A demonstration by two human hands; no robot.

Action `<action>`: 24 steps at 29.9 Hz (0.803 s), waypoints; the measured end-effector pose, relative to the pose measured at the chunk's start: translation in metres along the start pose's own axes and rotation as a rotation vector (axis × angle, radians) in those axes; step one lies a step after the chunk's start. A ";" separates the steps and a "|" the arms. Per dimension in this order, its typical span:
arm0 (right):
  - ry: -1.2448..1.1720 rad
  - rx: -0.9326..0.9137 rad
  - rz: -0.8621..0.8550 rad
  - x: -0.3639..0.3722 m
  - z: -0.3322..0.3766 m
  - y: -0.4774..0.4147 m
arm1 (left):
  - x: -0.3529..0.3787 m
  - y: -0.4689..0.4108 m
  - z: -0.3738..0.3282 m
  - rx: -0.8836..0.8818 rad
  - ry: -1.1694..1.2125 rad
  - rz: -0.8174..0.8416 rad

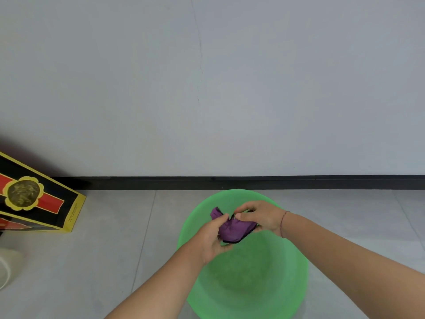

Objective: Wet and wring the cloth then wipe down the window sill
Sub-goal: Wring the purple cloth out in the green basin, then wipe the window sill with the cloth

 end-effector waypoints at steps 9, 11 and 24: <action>0.138 0.092 0.257 0.028 0.031 0.057 | 0.017 0.049 -0.055 0.186 0.391 -0.115; -0.090 0.024 0.145 0.023 0.051 0.076 | 0.031 0.073 -0.059 0.134 0.390 -0.073; -0.413 -0.132 -0.108 0.010 0.205 0.246 | 0.113 0.289 -0.152 0.116 -0.097 -0.010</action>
Point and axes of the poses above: each hand's wrist, its own y-axis away from the middle knuckle, its own x-axis out of the palm, z = x × y, the point moved 7 cm from there along -y, towards the middle knuckle, and after that the axes turned 6 degrees about z, right-handed, at the moved point
